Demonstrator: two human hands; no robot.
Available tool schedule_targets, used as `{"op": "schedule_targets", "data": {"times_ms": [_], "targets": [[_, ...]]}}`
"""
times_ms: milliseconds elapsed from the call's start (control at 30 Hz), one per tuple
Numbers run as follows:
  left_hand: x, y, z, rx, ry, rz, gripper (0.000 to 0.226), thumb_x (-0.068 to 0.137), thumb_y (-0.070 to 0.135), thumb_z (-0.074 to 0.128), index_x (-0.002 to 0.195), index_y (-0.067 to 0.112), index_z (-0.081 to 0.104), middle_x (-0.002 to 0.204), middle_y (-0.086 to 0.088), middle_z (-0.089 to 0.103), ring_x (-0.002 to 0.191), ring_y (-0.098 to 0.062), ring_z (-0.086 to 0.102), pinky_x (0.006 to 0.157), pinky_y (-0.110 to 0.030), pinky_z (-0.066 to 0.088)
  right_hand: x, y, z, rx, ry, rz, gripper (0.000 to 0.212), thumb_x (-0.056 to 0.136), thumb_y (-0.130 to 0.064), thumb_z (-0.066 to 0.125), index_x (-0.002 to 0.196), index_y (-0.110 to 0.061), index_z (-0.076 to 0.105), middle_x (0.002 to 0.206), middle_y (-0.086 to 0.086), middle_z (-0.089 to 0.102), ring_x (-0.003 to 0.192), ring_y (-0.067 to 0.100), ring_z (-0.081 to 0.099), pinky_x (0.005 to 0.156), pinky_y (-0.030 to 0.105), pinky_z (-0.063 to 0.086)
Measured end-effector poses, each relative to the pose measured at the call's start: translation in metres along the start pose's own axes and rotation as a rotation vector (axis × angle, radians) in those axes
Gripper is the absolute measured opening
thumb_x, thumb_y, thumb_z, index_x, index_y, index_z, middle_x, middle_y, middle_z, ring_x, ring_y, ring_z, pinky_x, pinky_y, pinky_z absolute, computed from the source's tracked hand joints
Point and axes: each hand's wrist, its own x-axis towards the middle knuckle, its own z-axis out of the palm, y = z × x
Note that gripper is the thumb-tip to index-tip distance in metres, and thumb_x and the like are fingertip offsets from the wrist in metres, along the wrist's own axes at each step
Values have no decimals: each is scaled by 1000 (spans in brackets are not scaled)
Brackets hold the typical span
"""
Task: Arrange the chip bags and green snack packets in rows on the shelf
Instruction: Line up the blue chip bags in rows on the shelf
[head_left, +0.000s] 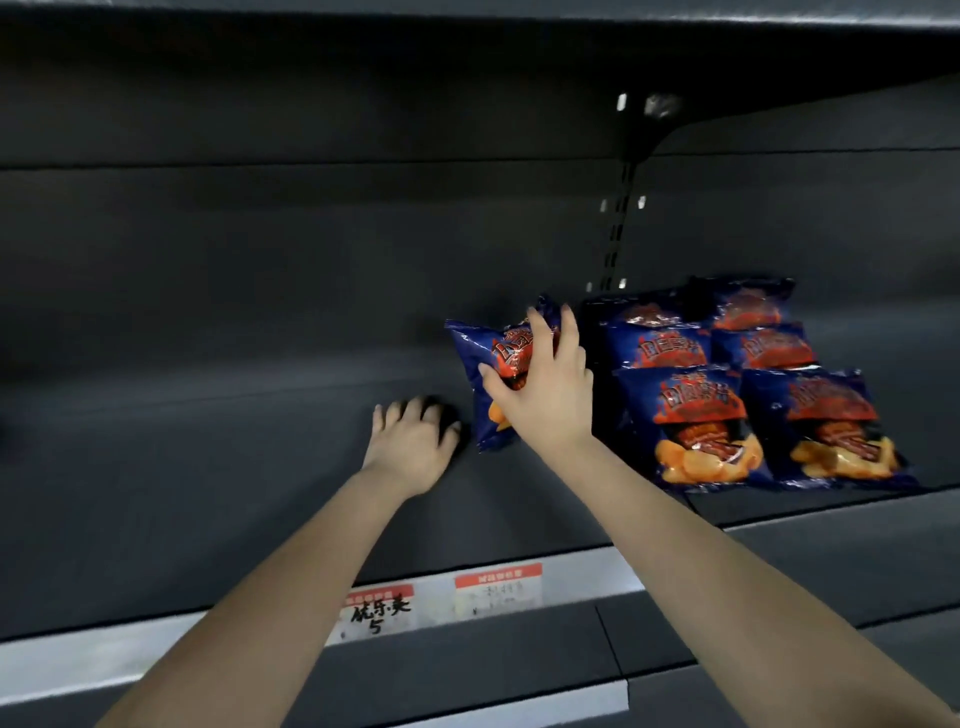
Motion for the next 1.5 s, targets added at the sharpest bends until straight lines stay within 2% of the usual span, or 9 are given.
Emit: {"op": "schedule_targets", "data": {"times_ms": [100,333,567,700,833,1000,1100,1300,1500], "targets": [[0,-6,2,-90,24,-14,45,99,41,27,139,25,39,148,1,35,136,-25,27,116,-40,16,13,4,19,-39,-39,37,79,83,-56,58,146,-20,28,156,14,13,130,38,35,100,51,35],[14,-8,3,-78,2,-22,48,99,43,28,142,24,34,152,3,28,140,-21,20,118,-40,9,43,20,46,-109,-15,190,79,83,-55,58,146,-18,27,156,18,12,128,40,34,97,51,35],[27,-10,5,-41,-26,-18,53,98,47,28,146,24,27,155,5,21,143,-20,13,119,-41,6,39,33,58,-162,31,188,77,83,-49,62,145,-15,31,155,22,13,128,42,34,95,55,35],[29,-11,7,-32,-31,-15,54,97,48,28,146,25,27,155,5,21,143,-20,13,119,-43,7,43,40,59,-159,112,50,65,84,-34,65,140,-12,40,153,28,17,141,44,17,112,56,18],[29,-11,6,-33,-28,-19,53,97,47,28,146,25,26,155,5,21,144,-20,13,119,-43,7,41,42,66,-204,124,-75,52,90,-27,58,140,-15,44,152,22,27,142,39,23,113,56,16],[28,-11,6,-50,-14,-20,52,97,46,29,145,25,28,154,6,22,143,-18,13,119,-40,6,37,44,69,-270,-15,-25,66,96,-45,39,152,-14,19,157,21,10,146,36,8,116,51,5],[27,-11,6,-51,-15,-24,51,98,45,29,145,25,28,154,7,22,143,-18,13,119,-39,5,36,45,67,-261,-94,-4,85,89,-56,45,153,-15,6,159,19,1,146,35,-1,116,51,1],[26,-11,5,-54,-17,-23,50,98,44,29,145,25,28,154,7,23,143,-17,13,119,-39,5,38,45,64,-298,-147,-6,95,84,-56,51,152,-15,-1,158,19,-4,146,35,-5,116,49,-1],[26,-11,5,-67,-7,-6,51,97,44,30,144,24,30,153,5,25,143,-20,14,119,-41,6,40,41,57,-367,-209,-5,94,89,-66,35,151,-12,-10,157,21,-8,146,36,-6,117,47,-1]]}}
